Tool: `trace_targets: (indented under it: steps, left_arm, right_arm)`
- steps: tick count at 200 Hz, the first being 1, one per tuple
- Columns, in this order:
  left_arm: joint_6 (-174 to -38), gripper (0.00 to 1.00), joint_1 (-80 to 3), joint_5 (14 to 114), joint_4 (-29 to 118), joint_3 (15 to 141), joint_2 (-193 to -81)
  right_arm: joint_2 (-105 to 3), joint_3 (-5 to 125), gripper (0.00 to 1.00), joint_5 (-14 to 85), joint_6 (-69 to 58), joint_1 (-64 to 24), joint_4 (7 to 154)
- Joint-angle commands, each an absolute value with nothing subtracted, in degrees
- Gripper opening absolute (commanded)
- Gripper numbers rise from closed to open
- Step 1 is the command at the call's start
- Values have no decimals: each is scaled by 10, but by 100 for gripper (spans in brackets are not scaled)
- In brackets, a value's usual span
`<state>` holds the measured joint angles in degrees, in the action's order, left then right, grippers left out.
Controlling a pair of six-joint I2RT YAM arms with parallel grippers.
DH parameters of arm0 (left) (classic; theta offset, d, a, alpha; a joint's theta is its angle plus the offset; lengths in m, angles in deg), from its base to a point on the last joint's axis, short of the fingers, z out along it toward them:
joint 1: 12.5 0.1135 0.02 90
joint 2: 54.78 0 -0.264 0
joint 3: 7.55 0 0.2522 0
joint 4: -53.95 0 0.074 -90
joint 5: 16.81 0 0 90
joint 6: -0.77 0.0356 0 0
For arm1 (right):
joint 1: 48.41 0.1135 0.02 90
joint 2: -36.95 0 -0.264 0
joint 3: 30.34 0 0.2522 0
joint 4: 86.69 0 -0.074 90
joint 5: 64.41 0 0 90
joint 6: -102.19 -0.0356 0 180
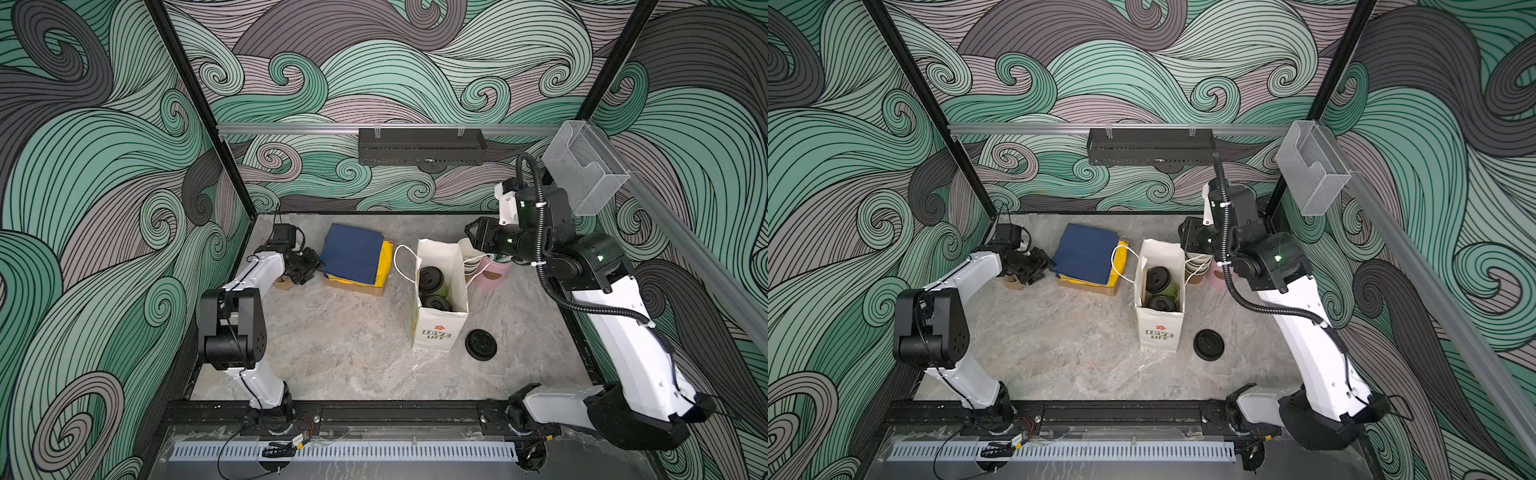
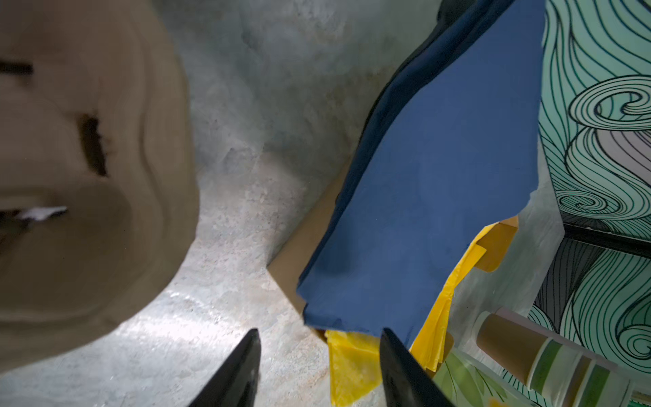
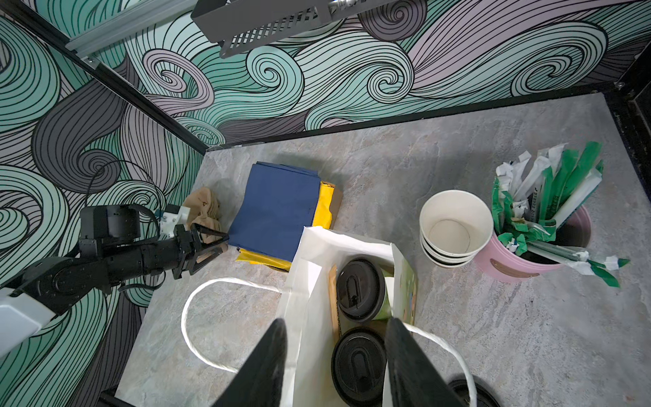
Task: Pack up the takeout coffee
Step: 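Grasp the edge of the blue napkins with the left gripper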
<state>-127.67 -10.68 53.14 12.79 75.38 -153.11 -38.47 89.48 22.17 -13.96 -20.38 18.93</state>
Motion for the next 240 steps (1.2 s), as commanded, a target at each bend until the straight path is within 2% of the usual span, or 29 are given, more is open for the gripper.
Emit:
trace_targets:
  steps: [1,81,214,240]
  left_arm:
    - [-1257,58,-102,522,169,776,-1550]
    - [-1279,60,-99,496,191,788,-1585]
    - [-1267,37,-97,472,203,813,-1588]
    - [-1266,35,-99,469,191,815,-1593]
  right_arm:
    - [-387,906,48,234,-146,-202,190]
    - [-384,909,48,242,-146,-202,192]
    - [-380,897,48,263,-149,-202,192]
    - [-382,896,48,266,-149,-202,193]
